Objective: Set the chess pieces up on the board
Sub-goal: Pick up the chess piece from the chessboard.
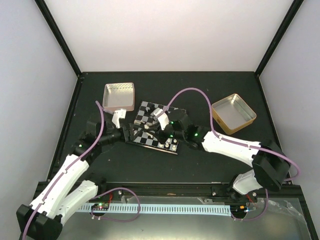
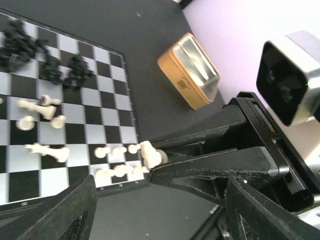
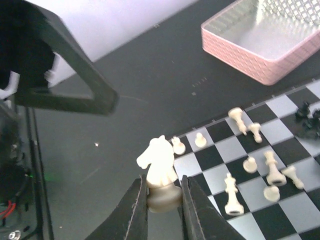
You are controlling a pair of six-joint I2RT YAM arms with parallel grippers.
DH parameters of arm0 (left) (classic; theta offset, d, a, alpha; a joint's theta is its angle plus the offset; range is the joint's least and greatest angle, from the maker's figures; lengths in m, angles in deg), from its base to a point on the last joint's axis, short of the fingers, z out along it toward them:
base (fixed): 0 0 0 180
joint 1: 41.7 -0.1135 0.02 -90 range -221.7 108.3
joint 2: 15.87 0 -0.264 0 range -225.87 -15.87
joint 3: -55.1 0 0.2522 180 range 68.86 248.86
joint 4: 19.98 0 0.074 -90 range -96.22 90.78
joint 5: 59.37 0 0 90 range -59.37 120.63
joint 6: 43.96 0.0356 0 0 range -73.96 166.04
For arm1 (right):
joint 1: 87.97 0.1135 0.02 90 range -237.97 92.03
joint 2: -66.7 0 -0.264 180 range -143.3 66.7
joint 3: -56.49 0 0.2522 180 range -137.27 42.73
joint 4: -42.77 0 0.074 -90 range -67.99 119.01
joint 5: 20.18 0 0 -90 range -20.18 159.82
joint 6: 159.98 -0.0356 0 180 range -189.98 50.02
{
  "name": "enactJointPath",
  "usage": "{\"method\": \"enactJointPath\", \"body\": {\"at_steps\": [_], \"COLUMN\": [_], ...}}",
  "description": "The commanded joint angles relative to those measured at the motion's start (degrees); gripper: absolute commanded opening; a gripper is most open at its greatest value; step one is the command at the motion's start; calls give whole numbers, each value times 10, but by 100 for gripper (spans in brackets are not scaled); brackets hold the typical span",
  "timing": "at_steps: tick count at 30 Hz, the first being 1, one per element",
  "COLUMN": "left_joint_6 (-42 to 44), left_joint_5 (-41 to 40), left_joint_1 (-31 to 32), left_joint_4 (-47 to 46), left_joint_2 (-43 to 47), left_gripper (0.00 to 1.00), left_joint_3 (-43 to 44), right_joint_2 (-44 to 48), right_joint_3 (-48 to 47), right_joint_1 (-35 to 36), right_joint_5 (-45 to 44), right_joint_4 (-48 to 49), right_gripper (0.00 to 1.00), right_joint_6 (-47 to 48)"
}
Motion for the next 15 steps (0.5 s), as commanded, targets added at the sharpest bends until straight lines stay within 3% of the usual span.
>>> {"method": "enactJointPath", "body": {"at_steps": [1, 8, 15], "left_joint_6": [-29, -50, -65], "left_joint_5": [112, 149, 98], "left_joint_1": [-4, -4, -5], "left_joint_4": [-51, -67, -73], "left_joint_2": [-26, -72, -83], "left_gripper": [70, 47, 35], "left_joint_3": [8, 13, 11], "right_joint_2": [25, 33, 31], "right_joint_3": [15, 26, 31], "right_joint_1": [2, 2, 2], "right_joint_5": [48, 70, 71], "right_joint_4": [88, 99, 95], "right_gripper": [8, 8, 8], "right_joint_6": [35, 39, 49]}}
